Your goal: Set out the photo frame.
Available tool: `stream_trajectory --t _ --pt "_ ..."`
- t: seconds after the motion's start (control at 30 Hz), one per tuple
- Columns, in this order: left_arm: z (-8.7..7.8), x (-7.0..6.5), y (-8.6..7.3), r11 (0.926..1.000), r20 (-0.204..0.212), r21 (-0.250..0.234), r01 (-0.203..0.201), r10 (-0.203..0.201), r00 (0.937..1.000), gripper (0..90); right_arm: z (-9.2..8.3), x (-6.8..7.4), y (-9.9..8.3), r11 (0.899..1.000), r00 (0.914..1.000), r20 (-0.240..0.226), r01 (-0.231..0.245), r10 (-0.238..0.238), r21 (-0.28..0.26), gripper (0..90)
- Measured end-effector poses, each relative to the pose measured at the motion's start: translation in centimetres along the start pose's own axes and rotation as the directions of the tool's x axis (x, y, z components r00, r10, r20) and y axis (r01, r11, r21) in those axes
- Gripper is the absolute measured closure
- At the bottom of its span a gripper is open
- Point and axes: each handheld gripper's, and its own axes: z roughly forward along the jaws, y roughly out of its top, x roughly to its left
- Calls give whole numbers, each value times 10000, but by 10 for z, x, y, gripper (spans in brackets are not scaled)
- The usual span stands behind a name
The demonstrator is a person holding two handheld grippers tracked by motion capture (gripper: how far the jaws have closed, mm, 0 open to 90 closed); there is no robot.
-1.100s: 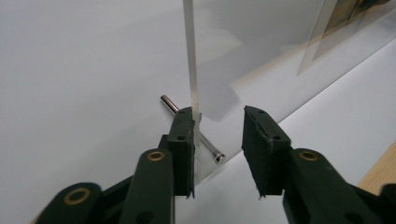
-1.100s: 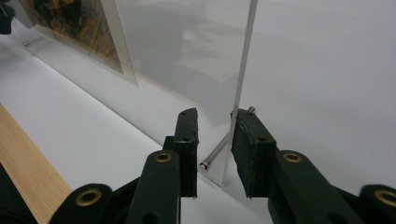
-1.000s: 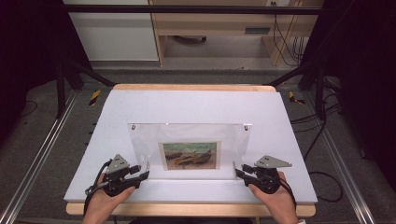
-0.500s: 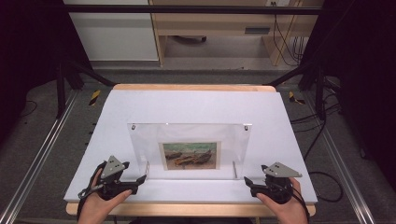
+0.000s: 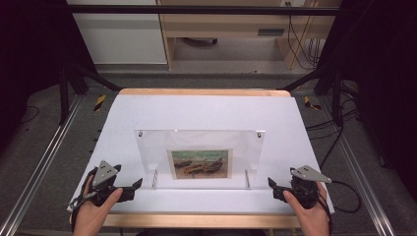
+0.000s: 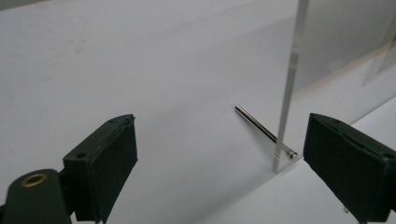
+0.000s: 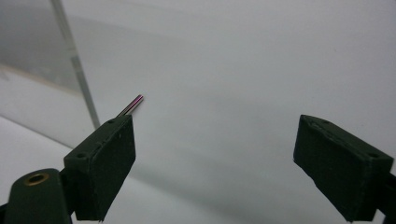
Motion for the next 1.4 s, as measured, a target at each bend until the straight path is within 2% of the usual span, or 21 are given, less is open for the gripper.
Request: stream_trajectory --t 0.13,0.23,0.27,0.47,0.63,0.83,0.93,1.13,1.4 --pt "0 9 3 9996 -346 -222 145 -153 9993 96 5 -7 6 9994 9994 76 -335 335 -17 139" --pt "5 17 7 9992 -597 -290 266 -283 9978 101 10 -11 13 9989 9988 158 -458 458 -33 140" --pt "8 19 10 9993 -656 -250 272 -288 9974 101 13 -12 15 9993 9991 230 -363 364 -41 140" --pt "22 30 21 9983 -763 -249 521 -538 9956 104 26 -19 31 9993 9983 445 -378 379 -23 144" --pt "35 37 32 9977 -804 -246 633 -651 9946 105 42 -26 41 9972 9965 390 -744 745 -27 153" --pt "51 50 41 9968 -1112 -241 763 -785 9907 107 57 -35 49 9931 9920 495 -1169 1164 67 156" --pt "58 56 40 9948 -1182 -270 979 -1004 9879 109 60 -39 51 9911 9898 534 -1326 1319 87 159" --pt "64 60 33 9963 -1391 94 858 -837 9867 109 66 -48 50 9892 9873 657 -1461 1449 127 169" --pt "61 66 21 9956 -1723 537 764 -661 9828 107 70 -54 36 9896 9880 823 -1352 1309 491 167"
